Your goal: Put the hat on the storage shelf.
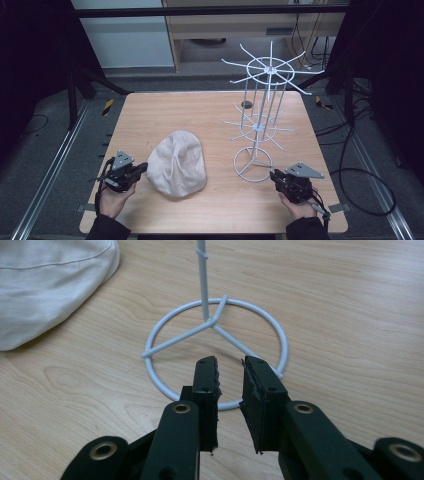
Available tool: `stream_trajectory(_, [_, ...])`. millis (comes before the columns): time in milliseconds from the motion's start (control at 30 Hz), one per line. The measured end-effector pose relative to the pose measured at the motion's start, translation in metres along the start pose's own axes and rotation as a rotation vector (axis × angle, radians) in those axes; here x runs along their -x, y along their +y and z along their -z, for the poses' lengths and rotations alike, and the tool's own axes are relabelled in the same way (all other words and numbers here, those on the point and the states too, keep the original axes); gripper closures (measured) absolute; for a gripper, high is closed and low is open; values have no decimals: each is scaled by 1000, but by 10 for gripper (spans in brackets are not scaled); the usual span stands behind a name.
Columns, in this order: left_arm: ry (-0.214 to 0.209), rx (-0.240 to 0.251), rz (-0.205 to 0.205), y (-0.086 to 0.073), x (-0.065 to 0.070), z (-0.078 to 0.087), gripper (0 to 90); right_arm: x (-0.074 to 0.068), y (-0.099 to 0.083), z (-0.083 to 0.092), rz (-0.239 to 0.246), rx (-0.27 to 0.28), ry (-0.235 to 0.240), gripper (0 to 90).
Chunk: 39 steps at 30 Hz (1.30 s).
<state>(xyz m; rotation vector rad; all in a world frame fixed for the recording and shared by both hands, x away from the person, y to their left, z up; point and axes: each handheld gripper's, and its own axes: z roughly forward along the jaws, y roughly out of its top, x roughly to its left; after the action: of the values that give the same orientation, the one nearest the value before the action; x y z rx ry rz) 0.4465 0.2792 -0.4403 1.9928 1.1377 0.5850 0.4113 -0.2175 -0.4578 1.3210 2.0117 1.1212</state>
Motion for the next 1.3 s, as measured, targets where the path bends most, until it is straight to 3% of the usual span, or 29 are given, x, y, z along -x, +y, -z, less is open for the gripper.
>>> stream_trajectory(233, [-43,-60,-46,-7,8,-11,897,-9,2,-2,30,2,28,805])
stream_trajectory(433, [-66,-61,-50,-12,14,-9,898,-13,4,-2,31,7,54,833])
stream_trajectory(767, [-123,-55,-93,-12,39,-8,897,-24,8,-3,38,11,115,853])
stream_trajectory(967, [-149,-53,-103,-12,54,-9,897,-43,14,-10,40,7,201,878])
stream_trajectory(1200, [-175,-54,-113,-12,66,-9,898,-61,20,-20,67,-11,255,890])
stream_trajectory(1300, [-181,-53,-114,-12,74,-10,898,-76,23,-27,77,-16,307,892])
